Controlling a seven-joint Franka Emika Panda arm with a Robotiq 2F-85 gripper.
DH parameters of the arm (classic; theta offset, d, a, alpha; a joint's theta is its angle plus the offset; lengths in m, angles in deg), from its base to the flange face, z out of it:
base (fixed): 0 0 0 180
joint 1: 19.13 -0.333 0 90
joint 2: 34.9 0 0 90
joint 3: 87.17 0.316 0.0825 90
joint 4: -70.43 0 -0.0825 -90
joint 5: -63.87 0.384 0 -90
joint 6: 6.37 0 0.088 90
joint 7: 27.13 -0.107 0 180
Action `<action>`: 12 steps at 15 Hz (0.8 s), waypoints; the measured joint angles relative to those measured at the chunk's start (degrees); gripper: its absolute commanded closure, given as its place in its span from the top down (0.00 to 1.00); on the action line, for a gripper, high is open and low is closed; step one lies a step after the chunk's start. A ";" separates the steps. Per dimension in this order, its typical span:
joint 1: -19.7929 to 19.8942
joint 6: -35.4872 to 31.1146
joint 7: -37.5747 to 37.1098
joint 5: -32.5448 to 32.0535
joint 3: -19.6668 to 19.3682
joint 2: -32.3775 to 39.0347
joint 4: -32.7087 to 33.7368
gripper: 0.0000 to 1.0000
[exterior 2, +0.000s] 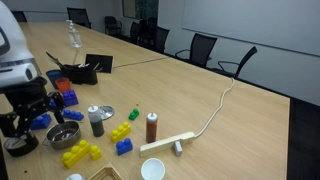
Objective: Move the black masking tape downwards near the edge of the table
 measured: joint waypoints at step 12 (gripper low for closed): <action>1.20 -0.34 -5.18 2.13 1.64 -2.31 -2.86 1.00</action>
